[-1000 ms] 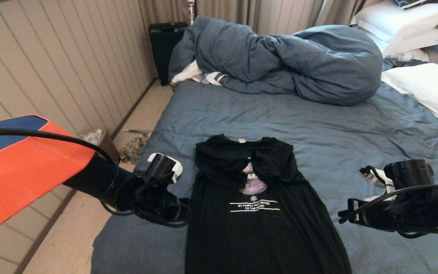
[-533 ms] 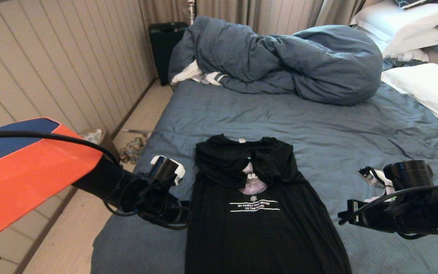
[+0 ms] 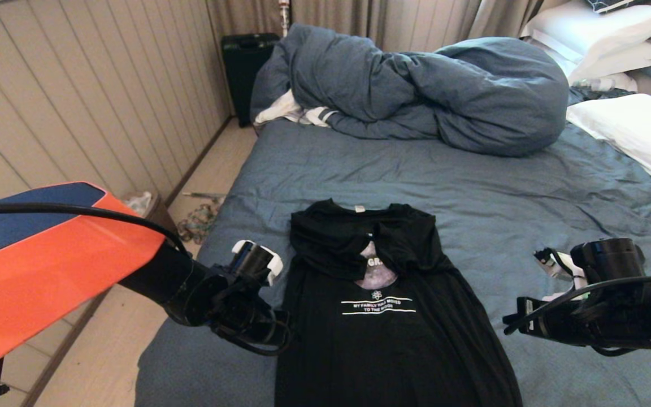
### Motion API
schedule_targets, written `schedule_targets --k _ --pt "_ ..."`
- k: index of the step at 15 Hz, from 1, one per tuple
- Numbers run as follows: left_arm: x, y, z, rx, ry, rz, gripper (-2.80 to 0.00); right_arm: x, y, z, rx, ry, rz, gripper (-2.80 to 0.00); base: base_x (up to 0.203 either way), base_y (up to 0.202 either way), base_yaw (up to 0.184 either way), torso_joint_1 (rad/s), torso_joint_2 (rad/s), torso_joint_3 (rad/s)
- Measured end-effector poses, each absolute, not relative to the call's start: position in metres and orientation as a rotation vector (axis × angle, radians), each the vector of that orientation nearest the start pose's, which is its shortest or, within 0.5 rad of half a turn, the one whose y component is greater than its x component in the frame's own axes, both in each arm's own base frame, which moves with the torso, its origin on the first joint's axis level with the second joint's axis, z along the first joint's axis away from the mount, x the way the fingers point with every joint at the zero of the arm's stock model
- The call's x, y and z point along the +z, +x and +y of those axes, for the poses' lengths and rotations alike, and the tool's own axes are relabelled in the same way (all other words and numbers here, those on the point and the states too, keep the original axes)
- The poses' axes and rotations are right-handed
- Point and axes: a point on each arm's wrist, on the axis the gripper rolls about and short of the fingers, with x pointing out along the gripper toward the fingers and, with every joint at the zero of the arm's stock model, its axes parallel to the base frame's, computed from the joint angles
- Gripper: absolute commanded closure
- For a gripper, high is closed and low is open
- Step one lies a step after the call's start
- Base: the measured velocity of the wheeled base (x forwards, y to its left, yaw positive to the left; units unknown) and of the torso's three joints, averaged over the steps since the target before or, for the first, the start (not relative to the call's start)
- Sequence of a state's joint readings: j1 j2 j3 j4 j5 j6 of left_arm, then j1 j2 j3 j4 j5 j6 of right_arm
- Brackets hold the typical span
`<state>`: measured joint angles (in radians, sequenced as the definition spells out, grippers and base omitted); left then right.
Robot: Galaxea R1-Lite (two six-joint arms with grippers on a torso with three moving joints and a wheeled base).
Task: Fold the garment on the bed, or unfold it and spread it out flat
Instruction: Fold the black T-shirt
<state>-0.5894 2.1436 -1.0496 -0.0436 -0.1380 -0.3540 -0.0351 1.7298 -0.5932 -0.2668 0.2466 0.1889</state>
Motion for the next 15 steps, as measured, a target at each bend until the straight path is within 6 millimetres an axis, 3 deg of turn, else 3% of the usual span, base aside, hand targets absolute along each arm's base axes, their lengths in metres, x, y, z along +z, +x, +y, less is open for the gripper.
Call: schedule_targets --k 14,15 --pt "0.018 0.292 -0.234 -0.331 0.132 1.083 -2.80 0.101 0.250 -0.006 0.127 0.309 0.845 0.00 0.000 0.000 0.000 0.000 0.00 0.000" --pt "0.018 0.291 -0.235 -0.332 0.134 1.084 0.00 0.102 0.250 -0.007 0.125 0.311 0.842 0.00 0.000 0.000 0.000 0.000 0.00 0.000"
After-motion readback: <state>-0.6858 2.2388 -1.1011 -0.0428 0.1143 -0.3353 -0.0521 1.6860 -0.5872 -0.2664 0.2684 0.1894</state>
